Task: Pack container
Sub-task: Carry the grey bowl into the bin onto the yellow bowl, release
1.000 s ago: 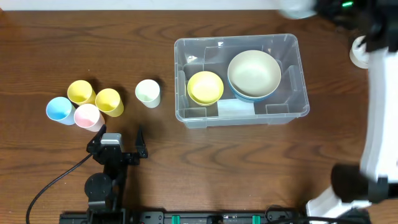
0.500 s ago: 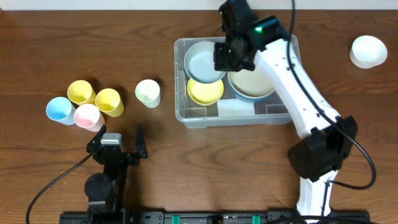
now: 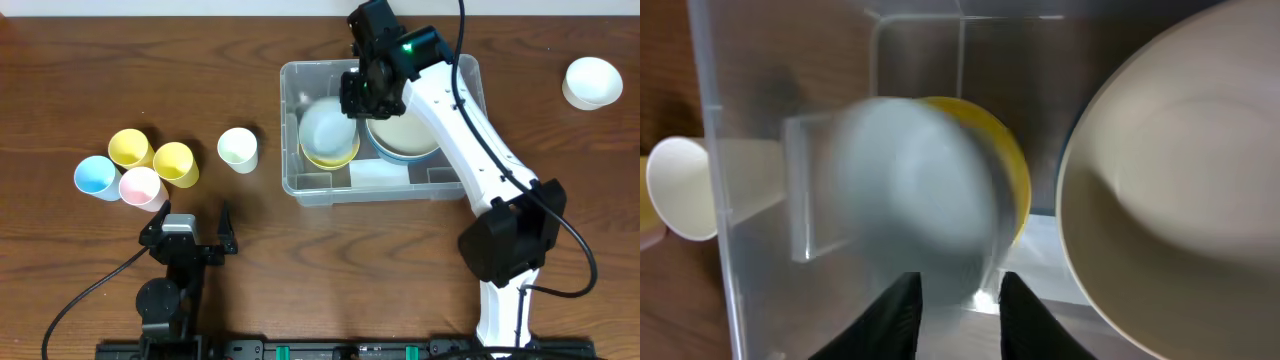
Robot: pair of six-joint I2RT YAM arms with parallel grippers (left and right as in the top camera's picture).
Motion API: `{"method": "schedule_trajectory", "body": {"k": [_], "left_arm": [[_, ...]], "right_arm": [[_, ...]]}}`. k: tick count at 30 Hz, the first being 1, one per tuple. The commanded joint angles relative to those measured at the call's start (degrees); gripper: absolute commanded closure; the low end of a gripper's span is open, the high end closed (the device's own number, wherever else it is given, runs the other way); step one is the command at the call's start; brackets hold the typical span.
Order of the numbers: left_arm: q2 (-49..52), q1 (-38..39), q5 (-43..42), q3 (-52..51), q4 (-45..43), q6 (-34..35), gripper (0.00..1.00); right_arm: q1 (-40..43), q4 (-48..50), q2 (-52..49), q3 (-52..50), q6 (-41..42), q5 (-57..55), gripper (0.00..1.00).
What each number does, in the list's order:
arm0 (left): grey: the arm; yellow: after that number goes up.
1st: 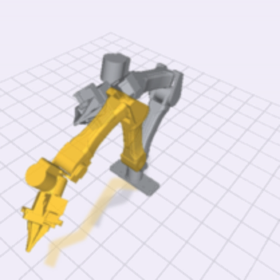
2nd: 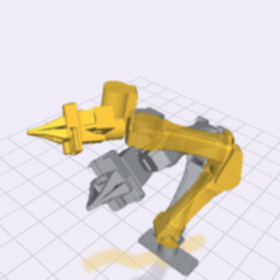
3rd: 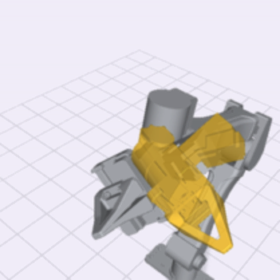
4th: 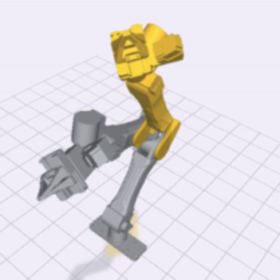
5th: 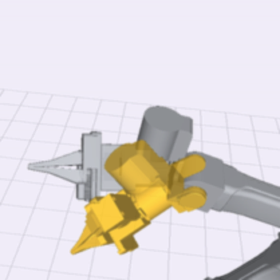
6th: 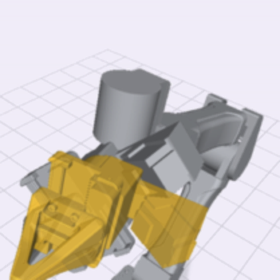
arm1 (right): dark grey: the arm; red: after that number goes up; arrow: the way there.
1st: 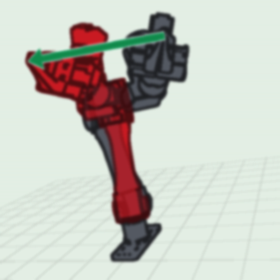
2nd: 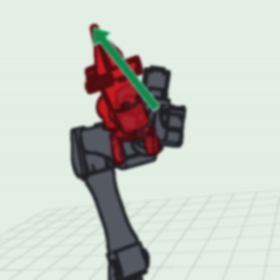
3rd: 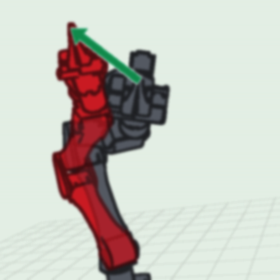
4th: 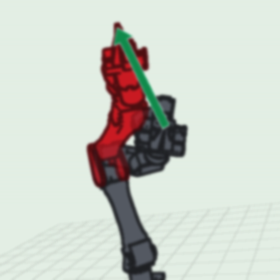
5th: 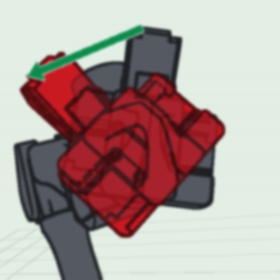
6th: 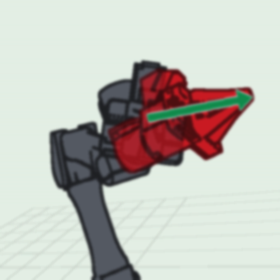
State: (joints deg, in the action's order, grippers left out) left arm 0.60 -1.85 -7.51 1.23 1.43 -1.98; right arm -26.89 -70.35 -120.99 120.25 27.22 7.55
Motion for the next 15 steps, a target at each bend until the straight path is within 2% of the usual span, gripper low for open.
{"method": "schedule_trajectory", "body": {"k": [1,8,10,11,12,13,14,15], "left_arm": [[-0.31,-0.33,-0.87,-1.01,1.95,-0.81,0.02],[-0.31,-0.33,-0.87,-1.01,1.95,-0.81,0.02],[-0.31,-0.33,-0.87,-1.01,1.95,-0.81,0.02],[-0.31,-0.33,-0.87,-1.01,1.95,-0.81,0.02],[-0.31,-0.33,-0.87,-1.01,1.95,-0.81,0.02],[-0.31,-0.33,-0.87,-1.01,1.95,-0.81,0.02],[-0.31,-0.33,-0.87,-1.01,1.95,-0.81,0.02],[-0.31,-0.33,-0.87,-1.01,1.95,-0.81,0.02]], "right_arm": [[-0.72,0.28,-0.98,1.03,0.35,0.46,0.71],[-0.74,1.79,-0.81,1.11,-0.85,0.39,0.70],[-0.02,2.14,-0.33,1.70,-2.71,-0.94,0.67],[0.50,2.01,0.04,2.43,-3.21,-3.10,0.63],[1.31,1.57,0.70,3.63,-3.32,-6.47,0.48],[2.05,1.16,1.29,4.70,-3.32,-9.09,0.21],[3.19,0.76,1.97,6.19,-3.30,-12.11,0.02],[4.70,0.26,2.78,7.87,-3.17,-14.80,0.01]]}}
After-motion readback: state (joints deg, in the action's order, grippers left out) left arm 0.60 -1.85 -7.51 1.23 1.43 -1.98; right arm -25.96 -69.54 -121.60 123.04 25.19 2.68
